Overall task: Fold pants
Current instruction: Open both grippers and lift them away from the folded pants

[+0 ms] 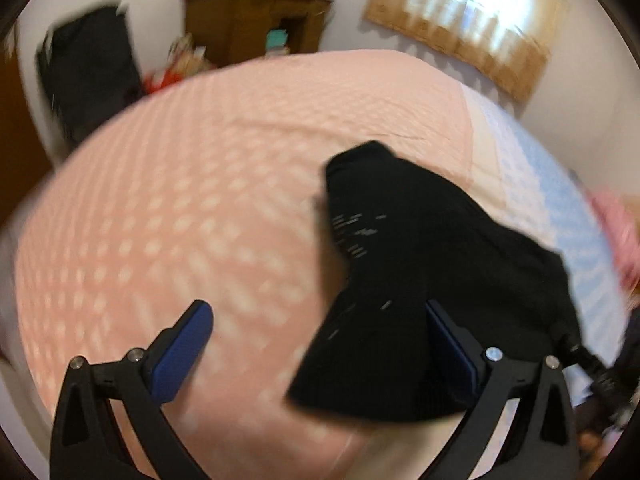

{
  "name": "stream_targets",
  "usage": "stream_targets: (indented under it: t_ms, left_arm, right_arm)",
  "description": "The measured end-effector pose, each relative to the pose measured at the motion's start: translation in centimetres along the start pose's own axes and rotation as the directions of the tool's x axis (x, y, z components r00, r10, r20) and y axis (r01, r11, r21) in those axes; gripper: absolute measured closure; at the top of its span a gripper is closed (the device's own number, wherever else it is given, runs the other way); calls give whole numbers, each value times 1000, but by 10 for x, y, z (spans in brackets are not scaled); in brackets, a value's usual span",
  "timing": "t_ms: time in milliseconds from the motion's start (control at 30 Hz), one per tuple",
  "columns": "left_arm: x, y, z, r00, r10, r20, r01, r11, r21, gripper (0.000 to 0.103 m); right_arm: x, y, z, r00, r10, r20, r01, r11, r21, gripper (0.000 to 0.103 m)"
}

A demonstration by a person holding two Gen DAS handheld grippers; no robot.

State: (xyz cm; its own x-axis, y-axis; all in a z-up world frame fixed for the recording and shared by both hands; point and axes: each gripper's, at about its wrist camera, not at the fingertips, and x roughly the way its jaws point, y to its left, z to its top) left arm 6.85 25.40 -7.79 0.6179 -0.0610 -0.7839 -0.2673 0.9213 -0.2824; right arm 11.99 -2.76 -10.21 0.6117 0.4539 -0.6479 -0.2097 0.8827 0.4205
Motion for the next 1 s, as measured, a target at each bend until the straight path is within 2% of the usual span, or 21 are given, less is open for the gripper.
stream_targets:
  t_ms: [67, 100, 133, 200, 233, 267, 300, 367, 467, 533, 633, 667, 767, 833, 867, 967, 1000]
  left_arm:
    - [-9, 10, -5, 1000, 3, 12, -2, 999, -48, 0]
    - [-15, 14, -7, 999, 28, 27, -26, 997, -73, 0]
    - [-20, 15, -8, 998, 53, 43, -49, 995, -84, 0]
    - [-31, 13, -10, 993, 76, 92, -69, 994, -79, 0]
    - [-32, 9, -9, 991, 84, 109, -76, 995, -72, 0]
    - [-35, -1, -10, 987, 90, 130, -84, 995, -49, 1]
    - [-36, -9, -11, 986, 90, 143, -88, 996, -20, 1]
    - [-36, -27, -11, 980, 88, 176, -96, 995, 37, 4]
    - [-29, -59, -19, 969, 96, 227, -125, 986, 114, 5]
    - [-16, -65, -17, 977, 88, 192, -118, 981, 152, 5]
    - [9, -69, -25, 981, 155, 117, -175, 966, 188, 6]
    - [19, -65, -26, 981, 167, 97, -182, 968, 175, 3]
    - [22, -46, -24, 992, 111, 60, -117, 988, 97, 0]
    - [14, -44, -24, 992, 117, 55, -121, 989, 89, 0]
    - [9, -45, -24, 990, 128, 65, -134, 986, 96, 1]
    - [-14, -52, -32, 978, 161, 129, -179, 973, 143, 1]
    - [-24, -55, -36, 975, 157, 158, -183, 970, 161, 1]
  right_arm:
    - [-13, -5, 1, 999, -2, 35, 0, 999, 48, 39]
    - [-23, -6, 1, 997, -22, 70, 17, 998, 66, 39]
    - [-35, -5, 0, 990, -63, 126, 52, 995, 83, 39]
    - [-63, 5, -6, 958, -154, 241, 138, 987, 80, 40]
    - [-72, 18, -10, 950, -162, 267, 161, 987, 25, 57]
    - [-73, 27, -11, 952, -153, 264, 165, 986, -25, 73]
    - [-73, 39, -13, 958, -143, 250, 168, 982, -83, 94]
    - [-66, 62, -20, 968, -129, 216, 167, 972, -168, 94]
    - [-49, 77, -32, 981, -109, 158, 142, 965, -219, 94]
    - [-35, 77, -38, 985, -134, 109, 156, 962, -223, 94]
    - [-16, 63, -41, 989, -141, 46, 148, 972, -184, 94]
    - [-16, 60, -42, 990, -132, 52, 140, 975, -174, 94]
    - [-18, 59, -39, 991, -134, 27, 136, 979, -150, 94]
    - [-27, 61, -38, 990, -140, 37, 143, 981, -132, 94]
    - [-39, 66, -38, 986, -148, 72, 156, 980, -120, 94]
    - [-70, 80, -46, 980, -134, 150, 146, 986, -75, 93]
    - [-77, 84, -50, 978, -130, 161, 142, 988, -60, 88]
